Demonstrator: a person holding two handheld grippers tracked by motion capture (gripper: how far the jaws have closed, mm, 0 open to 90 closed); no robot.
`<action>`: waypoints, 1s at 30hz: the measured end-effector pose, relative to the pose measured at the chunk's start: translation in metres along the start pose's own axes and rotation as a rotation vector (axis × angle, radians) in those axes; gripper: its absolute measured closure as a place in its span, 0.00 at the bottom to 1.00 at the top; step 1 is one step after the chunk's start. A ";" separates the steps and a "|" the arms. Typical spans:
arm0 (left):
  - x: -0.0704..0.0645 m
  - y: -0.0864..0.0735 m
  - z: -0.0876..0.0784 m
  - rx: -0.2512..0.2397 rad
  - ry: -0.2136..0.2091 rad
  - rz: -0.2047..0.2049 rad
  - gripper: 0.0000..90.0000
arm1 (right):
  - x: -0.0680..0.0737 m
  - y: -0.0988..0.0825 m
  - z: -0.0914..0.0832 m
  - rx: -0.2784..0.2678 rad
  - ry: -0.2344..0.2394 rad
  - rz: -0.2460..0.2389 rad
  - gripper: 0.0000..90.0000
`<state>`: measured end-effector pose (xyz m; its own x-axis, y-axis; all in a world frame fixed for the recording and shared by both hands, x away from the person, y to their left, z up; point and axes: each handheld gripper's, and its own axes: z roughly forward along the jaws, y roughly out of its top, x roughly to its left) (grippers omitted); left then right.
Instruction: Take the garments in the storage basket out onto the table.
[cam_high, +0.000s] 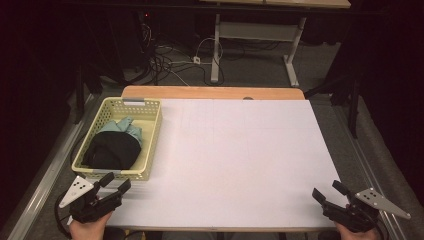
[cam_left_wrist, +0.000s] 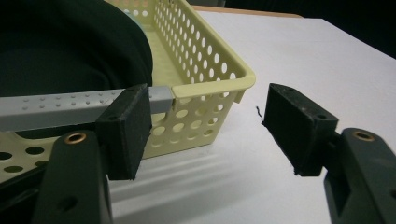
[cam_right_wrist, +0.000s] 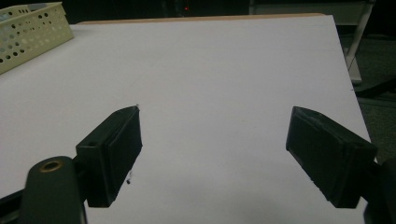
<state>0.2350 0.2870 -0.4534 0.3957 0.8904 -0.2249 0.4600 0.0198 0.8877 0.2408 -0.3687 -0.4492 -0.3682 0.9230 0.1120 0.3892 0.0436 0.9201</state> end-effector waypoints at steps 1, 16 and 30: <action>0.000 0.000 0.000 -0.002 -0.001 -0.001 0.35 | 0.000 0.000 0.000 -0.003 -0.001 0.001 0.21; -0.002 0.000 -0.002 -0.016 0.004 0.008 0.36 | 0.001 0.000 0.000 0.012 -0.002 -0.006 0.22; -0.009 0.005 -0.002 -0.025 0.005 0.034 0.36 | 0.002 0.000 0.000 0.014 -0.001 -0.011 0.22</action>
<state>0.2327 0.2802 -0.4459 0.4063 0.8932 -0.1927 0.4267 0.0010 0.9044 0.2405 -0.3670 -0.4489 -0.3714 0.9229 0.1013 0.3969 0.0592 0.9160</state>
